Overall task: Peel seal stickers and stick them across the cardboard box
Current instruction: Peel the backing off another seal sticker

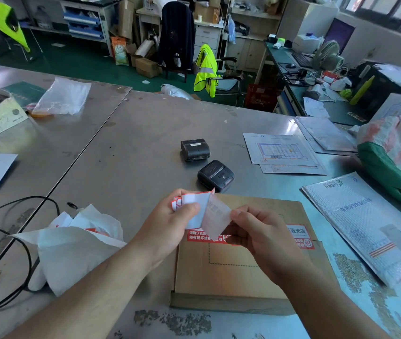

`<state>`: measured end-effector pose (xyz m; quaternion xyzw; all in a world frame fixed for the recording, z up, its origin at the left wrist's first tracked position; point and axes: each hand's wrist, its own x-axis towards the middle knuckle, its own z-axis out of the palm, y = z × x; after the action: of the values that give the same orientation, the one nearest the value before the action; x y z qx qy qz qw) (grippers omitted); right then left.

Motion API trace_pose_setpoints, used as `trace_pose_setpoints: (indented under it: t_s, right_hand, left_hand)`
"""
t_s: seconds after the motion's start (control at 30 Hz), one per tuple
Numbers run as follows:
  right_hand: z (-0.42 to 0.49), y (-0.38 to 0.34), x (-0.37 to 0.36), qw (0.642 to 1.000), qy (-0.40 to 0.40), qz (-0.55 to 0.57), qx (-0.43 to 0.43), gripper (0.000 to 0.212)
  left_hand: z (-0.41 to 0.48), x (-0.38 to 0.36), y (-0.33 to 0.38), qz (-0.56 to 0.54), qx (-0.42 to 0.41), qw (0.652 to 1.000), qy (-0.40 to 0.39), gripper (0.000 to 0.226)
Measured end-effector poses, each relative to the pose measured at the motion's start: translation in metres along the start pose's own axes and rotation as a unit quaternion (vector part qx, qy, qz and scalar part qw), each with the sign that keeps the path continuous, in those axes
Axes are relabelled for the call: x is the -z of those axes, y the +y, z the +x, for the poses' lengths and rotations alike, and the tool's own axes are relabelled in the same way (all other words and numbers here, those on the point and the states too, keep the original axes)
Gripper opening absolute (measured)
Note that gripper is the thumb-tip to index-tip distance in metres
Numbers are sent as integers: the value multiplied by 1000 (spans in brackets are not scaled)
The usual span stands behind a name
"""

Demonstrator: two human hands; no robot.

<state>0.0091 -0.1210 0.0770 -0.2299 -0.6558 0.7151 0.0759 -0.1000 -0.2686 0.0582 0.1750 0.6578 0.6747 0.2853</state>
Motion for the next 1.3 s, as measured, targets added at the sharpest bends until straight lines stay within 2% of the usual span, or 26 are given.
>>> trace_pose_setpoints:
  t_s: [0.07, 0.17, 0.27, 0.37, 0.43, 0.53, 0.6, 0.67, 0.8, 0.9, 1.0, 1.13, 1.2, 1.3]
  right_hand:
    - [0, 1, 2, 1000, 0, 1, -3, 25]
    - [0, 1, 3, 1000, -1, 13, -8, 39]
    - [0, -1, 3, 1000, 1, 19, -16, 34]
    - [0, -2, 3, 999, 2, 39, -21, 38]
    - [2, -1, 3, 999, 0, 49, -20, 33]
    - [2, -3, 2, 998, 1, 59, -24, 20]
    - [3, -5, 1, 998, 2, 63, -25, 21]
    - [3, -6, 1, 998, 8, 63, -21, 24]
    - [4, -9, -3, 997, 26, 60, -30, 28]
    - [5, -12, -7, 996, 37, 72, -31, 20]
    - [7, -13, -11, 995, 50, 82, -30, 17]
    - [10, -14, -15, 995, 75, 66, -21, 29]
    - [12, -14, -18, 994, 94, 61, -20, 34]
    - [16, -15, -25, 988, 119, 86, -40, 35]
  left_hand:
    - [2, 2, -2, -38, 17, 999, 32, 9]
    - [6, 9, -1, -103, 48, 989, 98, 18]
    - [9, 18, 1, -200, 75, 968, 135, 20]
    - [12, 27, 0, -222, 68, 959, 162, 21]
    - [13, 31, -2, -223, 68, 955, 182, 25]
    - [15, 32, -4, -194, 70, 955, 215, 33]
    - [15, 31, -4, -183, 73, 953, 229, 35]
    - [14, 31, -3, -188, 77, 952, 230, 28]
    - [13, 35, -5, -178, 52, 965, 187, 4]
    - [11, 37, -6, -117, 28, 980, 159, 16]
    - [6, 37, -4, -123, 9, 985, 124, 13]
    - [1, 37, -4, -109, -7, 989, 101, 22]
    - [-1, 39, -5, -49, -30, 992, 115, 24]
    - [-4, 43, -6, 115, -104, 981, 121, 7]
